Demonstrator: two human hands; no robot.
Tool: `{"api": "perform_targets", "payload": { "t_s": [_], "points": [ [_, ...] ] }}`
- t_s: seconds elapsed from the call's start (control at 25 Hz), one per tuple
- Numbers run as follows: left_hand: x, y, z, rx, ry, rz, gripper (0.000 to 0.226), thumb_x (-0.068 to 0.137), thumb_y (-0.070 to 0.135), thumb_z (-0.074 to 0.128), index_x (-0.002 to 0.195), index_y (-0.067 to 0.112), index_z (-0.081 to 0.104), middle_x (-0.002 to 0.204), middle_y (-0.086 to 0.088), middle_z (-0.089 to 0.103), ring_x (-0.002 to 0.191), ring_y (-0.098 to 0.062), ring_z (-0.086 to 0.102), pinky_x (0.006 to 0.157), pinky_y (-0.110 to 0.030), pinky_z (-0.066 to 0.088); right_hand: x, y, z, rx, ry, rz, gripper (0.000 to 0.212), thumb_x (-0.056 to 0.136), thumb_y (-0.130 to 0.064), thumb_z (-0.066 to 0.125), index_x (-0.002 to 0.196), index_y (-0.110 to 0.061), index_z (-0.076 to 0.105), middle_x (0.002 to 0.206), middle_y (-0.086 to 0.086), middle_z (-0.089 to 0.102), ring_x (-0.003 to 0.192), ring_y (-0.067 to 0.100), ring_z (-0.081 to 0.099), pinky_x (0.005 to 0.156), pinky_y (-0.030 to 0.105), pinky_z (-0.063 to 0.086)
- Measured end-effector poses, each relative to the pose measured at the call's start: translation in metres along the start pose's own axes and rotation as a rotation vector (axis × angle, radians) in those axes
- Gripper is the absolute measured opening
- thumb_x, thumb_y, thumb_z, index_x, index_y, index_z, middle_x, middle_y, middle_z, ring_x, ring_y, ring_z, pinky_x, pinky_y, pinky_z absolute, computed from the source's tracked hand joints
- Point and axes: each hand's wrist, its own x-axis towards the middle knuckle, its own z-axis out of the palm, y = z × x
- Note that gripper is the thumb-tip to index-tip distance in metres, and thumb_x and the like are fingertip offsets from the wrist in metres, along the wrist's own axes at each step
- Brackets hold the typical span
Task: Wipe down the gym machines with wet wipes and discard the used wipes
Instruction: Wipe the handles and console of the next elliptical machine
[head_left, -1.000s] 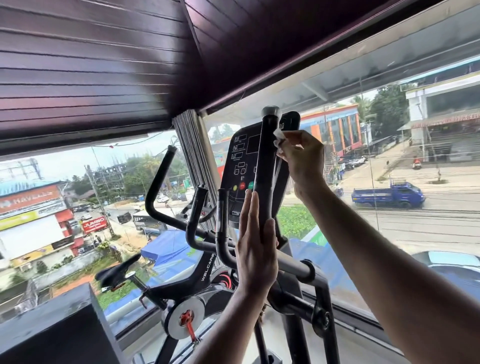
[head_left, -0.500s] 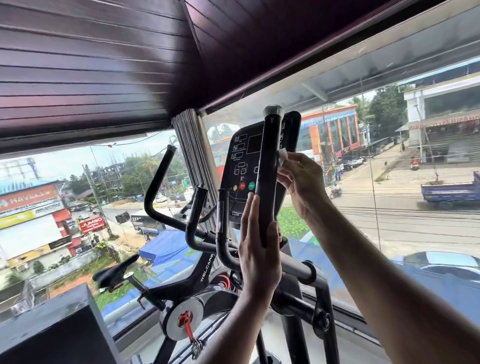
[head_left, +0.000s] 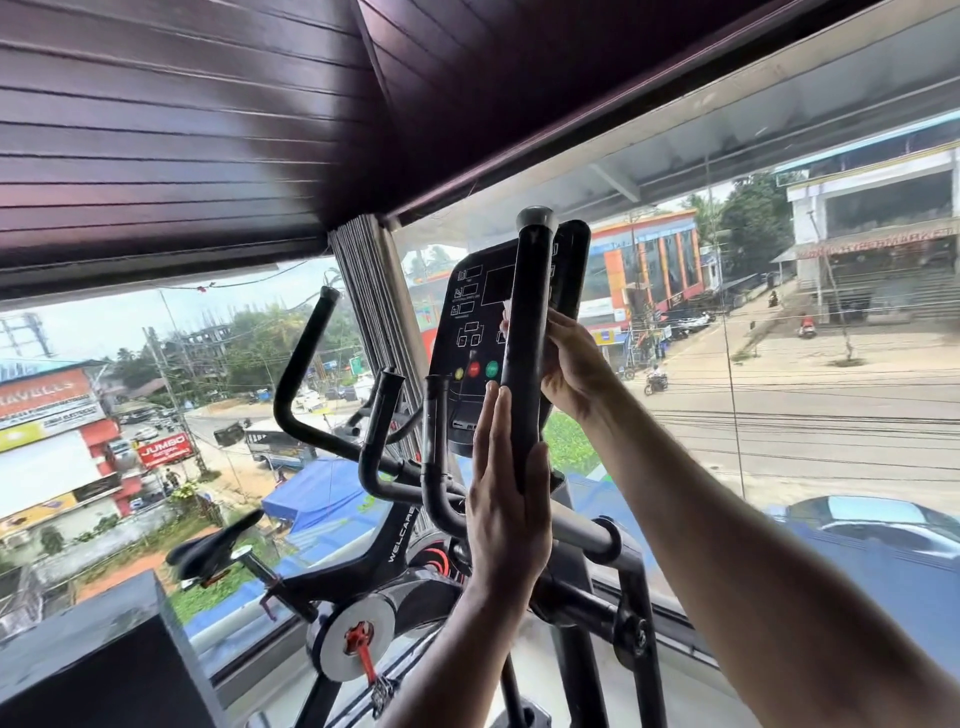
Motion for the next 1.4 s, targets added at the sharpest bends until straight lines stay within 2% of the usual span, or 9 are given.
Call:
{"api": "perform_targets", "payload": {
  "t_s": [0.12, 0.4, 0.6, 0.76, 0.96, 1.04, 1.16, 1.24, 1.4],
  "points": [
    [-0.003, -0.001, 0.0, 0.015, 0.016, 0.029, 0.056, 0.108, 0.029, 0.043, 0.158, 0.005, 0.037, 0.164, -0.007, 0.039, 0.153, -0.003, 0.03, 0.119, -0.012, 0.023, -0.026, 0.006, -0.013, 0.025, -0.046, -0.049, 0.016, 0.095, 0.006, 0.054, 0.108, 0.004, 0.064, 0.087, 0.01, 0.074, 0.075, 0.017, 0.072, 0.07, 0.027, 0.06],
    [-0.005, -0.003, 0.001, -0.016, 0.035, 0.024, 0.055, 0.106, 0.025, 0.045, 0.157, 0.003, 0.038, 0.162, -0.01, 0.041, 0.153, -0.006, 0.031, 0.121, -0.016, 0.023, -0.043, 0.01, 0.025, -0.371, 0.465, -0.444, 0.009, 0.095, -0.02, 0.073, 0.095, -0.012, 0.069, 0.086, 0.002, 0.072, 0.078, 0.016, 0.069, 0.078, 0.051, 0.061],
    [-0.009, -0.002, -0.001, -0.046, 0.026, 0.015, 0.057, 0.106, 0.025, 0.044, 0.157, 0.001, 0.035, 0.162, -0.011, 0.039, 0.152, -0.003, 0.03, 0.12, -0.014, 0.022, -0.104, 0.036, 0.015, -0.55, 0.383, -0.401, 0.018, 0.093, -0.015, 0.074, 0.082, -0.028, 0.07, 0.082, 0.002, 0.077, 0.07, 0.022, 0.072, 0.072, 0.057, 0.059],
    [-0.01, -0.003, -0.004, -0.057, -0.004, 0.017, 0.056, 0.107, 0.021, 0.045, 0.158, 0.0, 0.032, 0.164, -0.013, 0.036, 0.153, -0.003, 0.028, 0.119, -0.012, 0.023, -0.095, 0.016, 0.017, -0.537, 0.348, -0.43, 0.009, 0.091, -0.011, 0.077, 0.086, -0.018, 0.073, 0.083, 0.005, 0.076, 0.078, 0.02, 0.075, 0.08, 0.056, 0.062],
    [-0.009, -0.002, -0.024, -0.128, -0.187, -0.016, 0.055, 0.11, 0.022, 0.04, 0.161, 0.007, 0.029, 0.167, -0.008, 0.03, 0.141, 0.016, 0.032, 0.108, -0.001, 0.025, -0.091, 0.011, 0.019, -0.6, 0.362, -0.423, 0.005, 0.092, -0.019, 0.077, 0.091, -0.015, 0.074, 0.087, 0.004, 0.077, 0.081, 0.021, 0.077, 0.079, 0.054, 0.062],
    [0.004, -0.017, -0.039, -0.158, -0.225, 0.078, 0.058, 0.11, 0.042, 0.034, 0.158, 0.01, 0.037, 0.165, -0.001, 0.035, 0.145, 0.007, 0.036, 0.113, -0.011, 0.031, -0.116, 0.02, 0.008, -0.696, 0.281, -0.351, 0.005, 0.092, -0.019, 0.077, 0.091, -0.014, 0.074, 0.087, 0.005, 0.078, 0.082, 0.023, 0.077, 0.079, 0.054, 0.062],
    [0.06, -0.044, -0.053, -0.057, -0.214, 0.222, 0.055, 0.107, 0.054, 0.039, 0.15, 0.022, 0.048, 0.162, 0.007, 0.036, 0.143, -0.004, 0.043, 0.109, -0.025, 0.045, -0.141, 0.015, 0.001, -0.916, 0.251, -0.322, 0.008, 0.092, -0.018, 0.076, 0.087, -0.025, 0.075, 0.083, -0.004, 0.078, 0.08, 0.015, 0.077, 0.072, 0.028, 0.059],
    [0.114, -0.054, -0.044, 0.069, -0.234, 0.311, 0.053, 0.105, 0.053, 0.042, 0.151, 0.028, 0.044, 0.166, 0.002, 0.03, 0.149, -0.016, 0.037, 0.115, -0.038, 0.039, -0.148, 0.007, 0.006, -1.005, 0.27, -0.379, 0.017, 0.093, -0.013, 0.075, 0.088, -0.029, 0.074, 0.086, -0.007, 0.077, 0.079, 0.009, 0.076, 0.066, 0.015, 0.052],
    [0.206, -0.059, -0.015, 0.318, -0.364, 0.629, 0.056, 0.106, 0.062, 0.029, 0.155, 0.037, 0.039, 0.173, -0.002, 0.017, 0.159, -0.028, 0.014, 0.127, -0.053, 0.014, -0.153, -0.002, 0.024, -1.182, 0.245, -0.542, 0.026, 0.094, -0.001, 0.069, 0.096, -0.025, 0.076, 0.099, -0.007, 0.071, 0.09, 0.005, 0.072, 0.071, 0.017, 0.056]
  ]
}}
